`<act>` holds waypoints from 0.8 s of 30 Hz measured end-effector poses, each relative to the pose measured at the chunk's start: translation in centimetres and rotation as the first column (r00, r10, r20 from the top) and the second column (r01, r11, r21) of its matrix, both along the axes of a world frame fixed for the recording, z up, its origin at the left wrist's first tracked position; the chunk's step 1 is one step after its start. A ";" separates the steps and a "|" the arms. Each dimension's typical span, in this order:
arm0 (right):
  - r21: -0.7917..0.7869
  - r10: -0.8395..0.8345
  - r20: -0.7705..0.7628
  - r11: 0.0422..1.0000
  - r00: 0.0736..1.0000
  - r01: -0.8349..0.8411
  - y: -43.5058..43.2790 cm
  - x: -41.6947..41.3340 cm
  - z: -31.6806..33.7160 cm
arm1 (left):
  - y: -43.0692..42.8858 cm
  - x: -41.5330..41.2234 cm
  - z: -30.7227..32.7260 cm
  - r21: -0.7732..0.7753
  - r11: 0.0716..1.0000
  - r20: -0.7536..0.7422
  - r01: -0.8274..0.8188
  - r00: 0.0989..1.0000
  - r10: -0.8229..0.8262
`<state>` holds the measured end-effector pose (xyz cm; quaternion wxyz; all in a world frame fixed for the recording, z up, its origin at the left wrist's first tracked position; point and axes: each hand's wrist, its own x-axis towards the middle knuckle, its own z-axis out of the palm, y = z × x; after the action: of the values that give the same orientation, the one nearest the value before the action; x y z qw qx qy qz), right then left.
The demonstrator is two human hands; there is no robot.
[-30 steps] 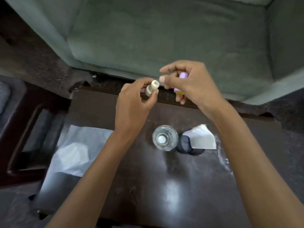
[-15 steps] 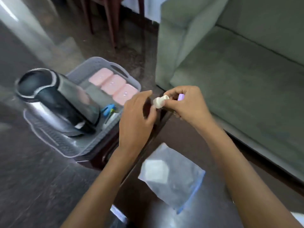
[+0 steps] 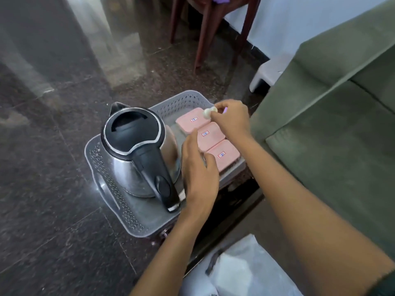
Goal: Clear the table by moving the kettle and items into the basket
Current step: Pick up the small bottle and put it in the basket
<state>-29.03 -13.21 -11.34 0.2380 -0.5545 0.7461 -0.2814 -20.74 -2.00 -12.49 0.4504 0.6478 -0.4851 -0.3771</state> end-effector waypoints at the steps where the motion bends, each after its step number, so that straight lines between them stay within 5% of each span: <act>1: -0.001 0.014 -0.024 1.000 1.000 -0.014 -1.3 0.5 -0.4 | -0.7 -0.1 -0.3 0.005 0.999 -0.021 -0.041 0.999 0.041; 8: 0.039 0.111 -0.217 0.994 0.970 -0.105 -6.5 3.3 -1.9 | -3.9 -1.2 -1.6 0.040 0.972 -0.165 -0.233 0.958 0.236; 13: 0.153 0.232 -0.466 0.972 0.854 -0.181 -8.1 5.7 -3.0 | -4.6 -1.8 -2.2 0.060 0.941 -0.358 -0.333 0.873 0.332; 17: 0.233 0.292 -0.553 0.953 0.780 -0.191 -8.5 6.7 -4.1 | -4.5 -1.7 -2.6 0.058 0.936 -0.359 -0.347 0.868 0.344; 21: 0.181 0.218 -0.541 0.973 0.812 -0.141 -8.4 6.5 -3.0 | -4.6 -1.7 -2.3 0.067 0.937 -0.382 -0.343 0.859 0.341; 24: 0.150 -0.005 -0.202 0.988 0.979 0.036 -8.2 5.5 -1.5 | -4.5 -1.7 -1.9 0.105 0.934 -0.416 -0.342 0.838 0.354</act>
<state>-23.52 -21.36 -12.81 0.2003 -0.5525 0.7914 -0.1681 -22.43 -6.51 -14.40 0.5980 0.6322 -0.2436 -0.4283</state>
